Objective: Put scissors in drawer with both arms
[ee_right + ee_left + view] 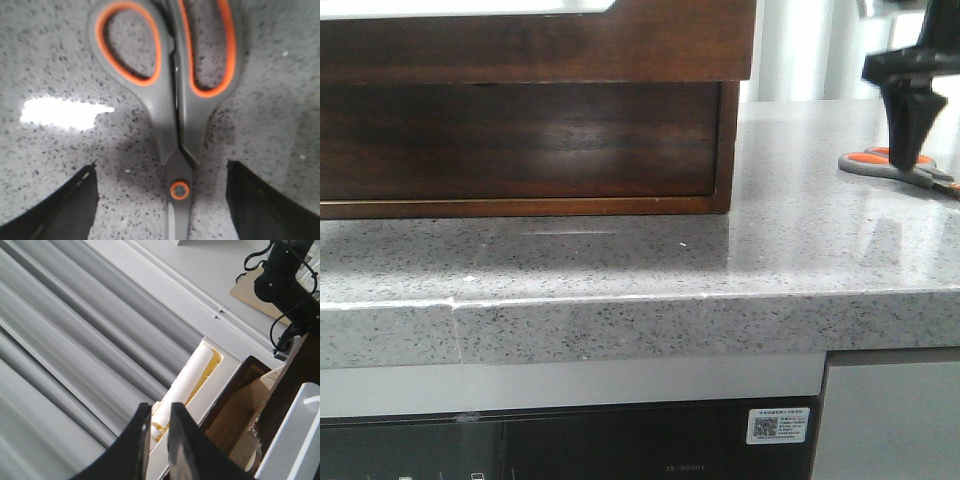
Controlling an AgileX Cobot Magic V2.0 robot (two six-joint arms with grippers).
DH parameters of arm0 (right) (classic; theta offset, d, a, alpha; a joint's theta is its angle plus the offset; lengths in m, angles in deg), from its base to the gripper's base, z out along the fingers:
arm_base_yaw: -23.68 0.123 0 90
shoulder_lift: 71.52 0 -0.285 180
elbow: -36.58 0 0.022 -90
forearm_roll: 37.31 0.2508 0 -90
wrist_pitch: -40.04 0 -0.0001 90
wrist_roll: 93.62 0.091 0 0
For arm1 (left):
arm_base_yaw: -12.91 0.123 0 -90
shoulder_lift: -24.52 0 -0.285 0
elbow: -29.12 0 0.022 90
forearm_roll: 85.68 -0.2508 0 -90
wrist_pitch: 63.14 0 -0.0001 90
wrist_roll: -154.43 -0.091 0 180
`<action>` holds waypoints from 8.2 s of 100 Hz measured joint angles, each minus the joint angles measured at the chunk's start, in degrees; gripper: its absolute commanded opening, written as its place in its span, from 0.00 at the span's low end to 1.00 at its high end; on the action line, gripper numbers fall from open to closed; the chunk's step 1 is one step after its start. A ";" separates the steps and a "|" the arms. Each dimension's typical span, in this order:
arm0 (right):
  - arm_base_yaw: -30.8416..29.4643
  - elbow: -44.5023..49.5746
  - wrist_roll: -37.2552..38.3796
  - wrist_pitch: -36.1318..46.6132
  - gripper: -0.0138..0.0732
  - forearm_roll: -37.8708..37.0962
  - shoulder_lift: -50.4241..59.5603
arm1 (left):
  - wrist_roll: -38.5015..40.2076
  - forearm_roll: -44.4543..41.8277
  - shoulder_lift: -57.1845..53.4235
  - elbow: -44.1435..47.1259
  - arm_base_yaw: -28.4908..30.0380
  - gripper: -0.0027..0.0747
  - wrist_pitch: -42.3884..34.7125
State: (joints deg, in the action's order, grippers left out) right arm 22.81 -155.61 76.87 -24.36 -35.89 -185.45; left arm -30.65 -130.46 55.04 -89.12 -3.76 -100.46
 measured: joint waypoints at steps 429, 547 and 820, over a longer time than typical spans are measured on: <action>36.74 -0.44 -48.78 26.35 0.34 24.86 15.68 | 0.04 0.13 0.00 0.00 0.00 0.09 0.38; 36.74 41.02 -34.60 44.21 0.04 24.96 62.00 | 22.29 6.21 -7.06 0.00 0.00 0.04 9.75; 36.74 77.94 -34.47 56.92 0.04 31.89 93.31 | 9.18 45.92 -23.04 15.66 18.85 0.04 40.96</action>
State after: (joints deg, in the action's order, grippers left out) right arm 59.54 -77.67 42.40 32.56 -4.00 -92.13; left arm -21.47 -84.54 32.00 -73.46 15.10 -59.50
